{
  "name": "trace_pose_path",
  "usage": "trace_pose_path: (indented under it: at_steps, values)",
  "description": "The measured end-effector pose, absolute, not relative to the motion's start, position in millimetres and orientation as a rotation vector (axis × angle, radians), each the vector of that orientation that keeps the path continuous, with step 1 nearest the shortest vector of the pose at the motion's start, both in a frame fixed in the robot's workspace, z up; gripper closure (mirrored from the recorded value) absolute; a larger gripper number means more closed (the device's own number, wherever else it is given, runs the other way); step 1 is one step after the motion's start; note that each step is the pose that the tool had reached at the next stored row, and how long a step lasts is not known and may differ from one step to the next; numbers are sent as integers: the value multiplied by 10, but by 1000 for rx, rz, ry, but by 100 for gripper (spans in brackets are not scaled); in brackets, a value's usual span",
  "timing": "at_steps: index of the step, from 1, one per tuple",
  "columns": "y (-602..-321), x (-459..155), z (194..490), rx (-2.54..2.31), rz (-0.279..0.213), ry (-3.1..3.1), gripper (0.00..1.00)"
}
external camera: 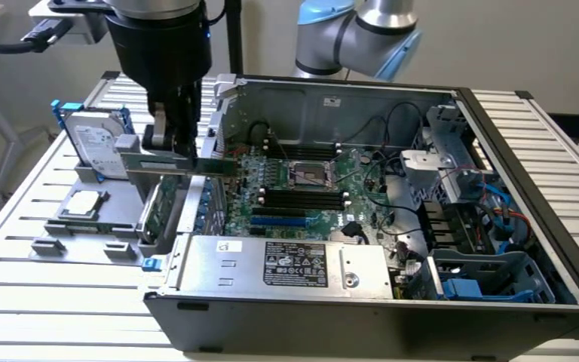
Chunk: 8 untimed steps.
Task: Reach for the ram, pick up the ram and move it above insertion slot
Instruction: 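Pick up the ram and move it above insertion slot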
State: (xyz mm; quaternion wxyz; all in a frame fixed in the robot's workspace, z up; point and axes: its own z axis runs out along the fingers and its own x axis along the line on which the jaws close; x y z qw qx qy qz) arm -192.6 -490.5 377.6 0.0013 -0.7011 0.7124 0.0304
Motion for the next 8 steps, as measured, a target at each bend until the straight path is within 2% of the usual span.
trace_pose_path:
  at_steps: [8]
  values:
    - [-4869,-1572,3776,-2201,95,2236,86]
